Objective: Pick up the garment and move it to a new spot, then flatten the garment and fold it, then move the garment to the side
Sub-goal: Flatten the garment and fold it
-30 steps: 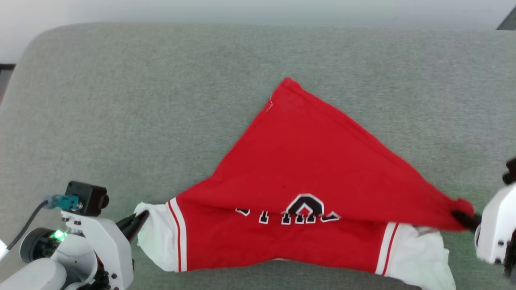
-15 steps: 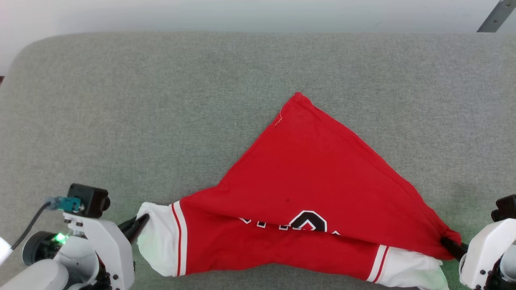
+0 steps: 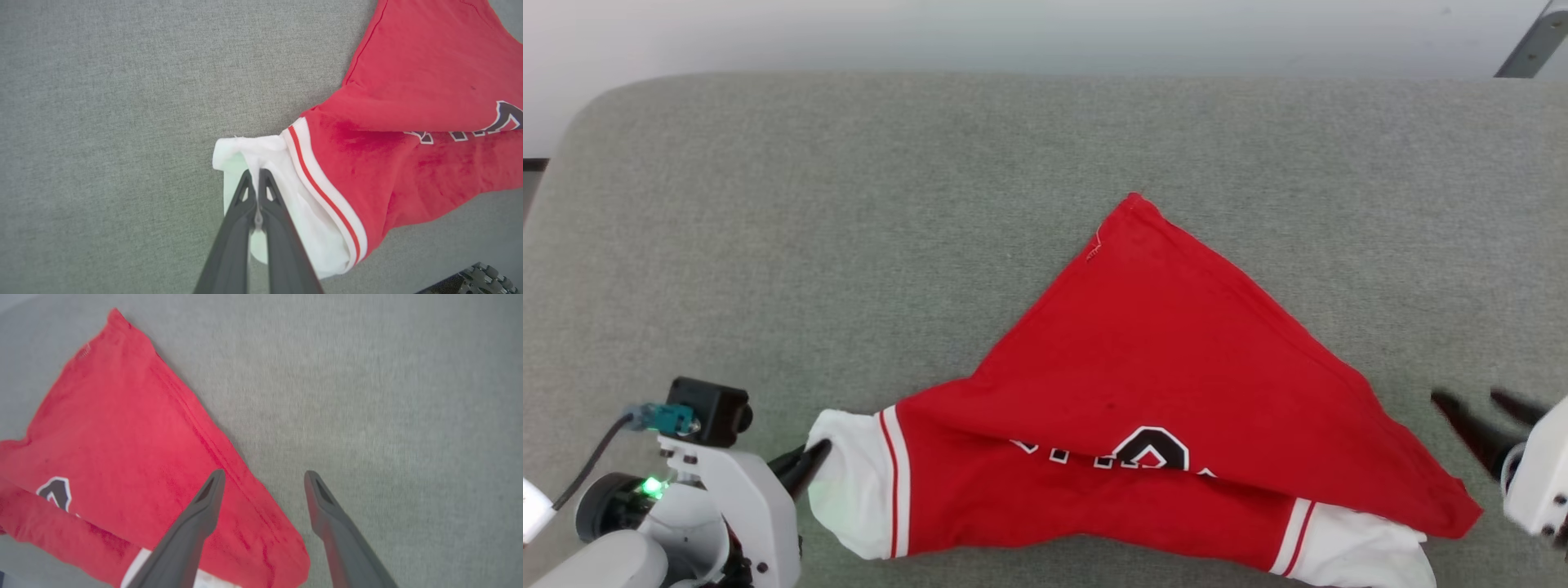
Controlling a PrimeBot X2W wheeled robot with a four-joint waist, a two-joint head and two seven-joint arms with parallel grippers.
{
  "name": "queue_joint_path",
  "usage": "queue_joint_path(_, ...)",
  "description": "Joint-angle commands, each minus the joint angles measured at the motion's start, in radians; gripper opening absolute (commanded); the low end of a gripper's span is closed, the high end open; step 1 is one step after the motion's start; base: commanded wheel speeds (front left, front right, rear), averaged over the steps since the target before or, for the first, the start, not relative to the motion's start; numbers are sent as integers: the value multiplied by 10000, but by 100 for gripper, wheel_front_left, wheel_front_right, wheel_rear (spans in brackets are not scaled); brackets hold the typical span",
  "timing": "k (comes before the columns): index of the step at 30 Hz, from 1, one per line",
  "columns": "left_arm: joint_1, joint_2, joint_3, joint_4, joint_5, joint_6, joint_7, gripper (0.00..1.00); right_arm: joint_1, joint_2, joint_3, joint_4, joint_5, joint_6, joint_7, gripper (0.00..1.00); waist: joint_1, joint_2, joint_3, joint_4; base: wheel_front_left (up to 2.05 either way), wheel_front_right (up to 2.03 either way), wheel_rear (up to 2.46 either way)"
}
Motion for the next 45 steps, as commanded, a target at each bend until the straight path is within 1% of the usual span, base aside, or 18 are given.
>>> queue_joint_path(1, 19, -64, -39, -28, 46, -32, 0, 0, -303, 18, 76, -329, 19, -15, -59, 100, 0, 0, 16, 102, 0, 0, 0)
queue_joint_path(4, -99, -154, -85, -55, 103, -82, 30, 0, -941, 17, 319, -726, -93, -15, -600, 100, 0, 0, 85, 284, 0, 0, 0)
queue_joint_path(8, -311, -344, -177, -48, 198, -204, 99, 0, -2050, -244, 1218, -281, -467, -15, -1683, 100, 0, 0, 239, 644, 0, 0, 0)
queue_joint_path(13, -696, -677, -300, 96, 327, -440, 147, 0, -3699, -655, 2578, 1308, -859, -15, -2991, 100, 0, 0, 551, 1242, 0, 0, 0)
queue_joint_path(16, -943, -921, -412, 236, 442, -601, 185, 0, -4734, -815, 3428, 2537, -818, -15, -3423, 100, 0, 0, 751, 1615, 0, 0, 0)
queue_joint_path(17, -943, -921, -412, 236, 442, -601, 185, 0, -4734, -815, 3428, 2537, -818, -15, -3423, 100, 0, 0, 751, 1615, 0, 0, 0)
queue_joint_path(18, -1120, -1127, -499, 356, 508, -715, 201, 0, -5425, -903, 3952, 3460, -696, -16, -3552, 100, 0, 0, 875, 1868, 0, 0, 0)
queue_joint_path(19, -1120, -1127, -499, 356, 508, -715, 201, 0, -5425, -903, 3952, 3460, -696, -16, -3552, 100, 0, 0, 875, 1868, 0, 0, 0)
queue_joint_path(25, -1602, -1683, -732, 807, 682, -1096, 223, 0, -7063, -1086, 5375, 5884, -293, -16, -3328, 100, 0, 0, 1199, 2567, 0, 0, 0)
queue_joint_path(32, -1939, -2198, -890, 1361, 747, -1513, 104, 0, -8405, -1256, 6581, 8064, 247, -16, -2457, 100, 0, 0, 1516, 3155, 0, 0, 0)
queue_joint_path(34, -2006, -2310, -944, 1502, 754, -1593, 74, 0, -8664, -1309, 6990, 8527, 344, -16, -2073, 100, 0, 0, 1580, 3271, 0, 0, 0)
queue_joint_path(38, -2115, -2471, -967, 1759, 754, -1736, 0, 0, -9022, -1303, 7479, 9445, 581, -16, -1211, 100, 0, 0, 1660, 3387, 0, 0, 0)
queue_joint_path(40, -2139, -2532, -986, 1854, 751, -1776, -14, 0, -9089, -1302, 7767, 9861, 690, -16, -616, 100, 0, 0, 1685, 3421, 0, 0, 0)
queue_joint_path(41, -2167, -2555, -992, 1900, 745, -1817, -27, 0, -9134, -1314, 7843, 10031, 767, -16, -428, 60, 0, 0, 1698, 3433, 0, 0, 0)
queue_joint_path(42, -2194, -2575, -990, 1948, 738, -1850, -40, 0, -9168, -1340, 7851, 10243, 791, -17, -238, 8, 0, 0, 1707, 3440, 0, 0, 0)
queue_joint_path(43, -2213, -2599, -988, 1990, 729, -1853, -49, 0, -9178, -1343, 7973, 10381, 799, -19, 14, 0, 0, 0, 1708, 3443, 0, 0, 0)
queue_joint_path(45, -2235, -2616, -997, 2059, 717, -1873, -37, 0, -9301, -1398, 8055, 10495, 753, -19, 49, 0, 0, 0, 1722, 3421, 0, 0, 0)
